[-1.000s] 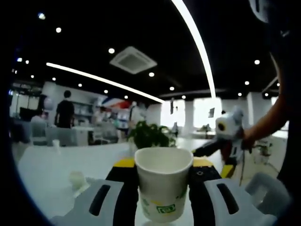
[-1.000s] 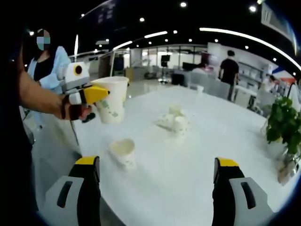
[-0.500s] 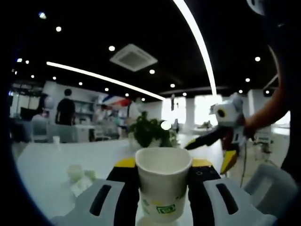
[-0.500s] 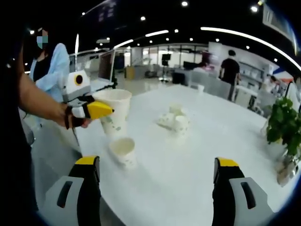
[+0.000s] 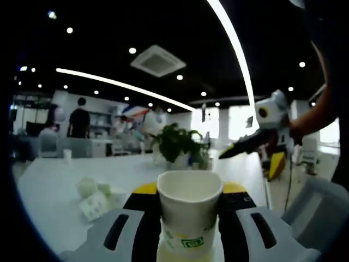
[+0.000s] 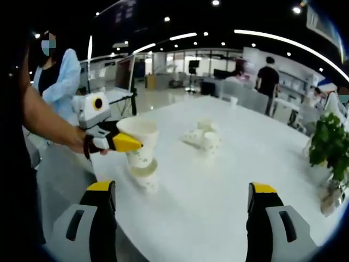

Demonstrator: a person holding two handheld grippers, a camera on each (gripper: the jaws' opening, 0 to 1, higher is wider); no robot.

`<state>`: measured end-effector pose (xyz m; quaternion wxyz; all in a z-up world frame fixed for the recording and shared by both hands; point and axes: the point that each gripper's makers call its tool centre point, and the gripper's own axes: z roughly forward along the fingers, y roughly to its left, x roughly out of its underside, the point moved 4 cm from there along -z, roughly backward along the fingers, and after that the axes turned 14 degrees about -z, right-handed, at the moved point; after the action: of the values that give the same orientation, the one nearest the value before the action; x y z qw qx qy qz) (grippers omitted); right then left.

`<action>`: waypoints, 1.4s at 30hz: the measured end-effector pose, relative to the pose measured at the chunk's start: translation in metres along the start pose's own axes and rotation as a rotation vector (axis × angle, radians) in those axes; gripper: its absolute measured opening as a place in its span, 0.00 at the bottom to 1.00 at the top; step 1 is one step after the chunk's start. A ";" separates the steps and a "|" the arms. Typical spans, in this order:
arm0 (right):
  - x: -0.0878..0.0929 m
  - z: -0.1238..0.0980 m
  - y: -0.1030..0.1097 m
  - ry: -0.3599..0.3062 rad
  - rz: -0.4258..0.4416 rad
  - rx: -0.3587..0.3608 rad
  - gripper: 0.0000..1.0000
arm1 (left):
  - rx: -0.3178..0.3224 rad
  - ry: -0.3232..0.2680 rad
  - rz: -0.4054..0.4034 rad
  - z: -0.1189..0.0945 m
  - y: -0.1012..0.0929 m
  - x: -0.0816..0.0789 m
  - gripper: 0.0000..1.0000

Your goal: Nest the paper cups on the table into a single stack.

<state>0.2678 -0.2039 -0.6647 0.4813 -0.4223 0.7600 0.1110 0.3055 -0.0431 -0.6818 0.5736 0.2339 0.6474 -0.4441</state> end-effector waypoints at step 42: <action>-0.001 0.001 0.002 -0.005 -0.002 -0.014 1.00 | -0.079 0.217 0.045 -0.009 0.025 0.062 0.44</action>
<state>0.2675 -0.2014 -0.6646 0.4802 -0.4261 0.7577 0.1168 0.3067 -0.0358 -0.7493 0.5188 0.2723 0.7171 -0.3773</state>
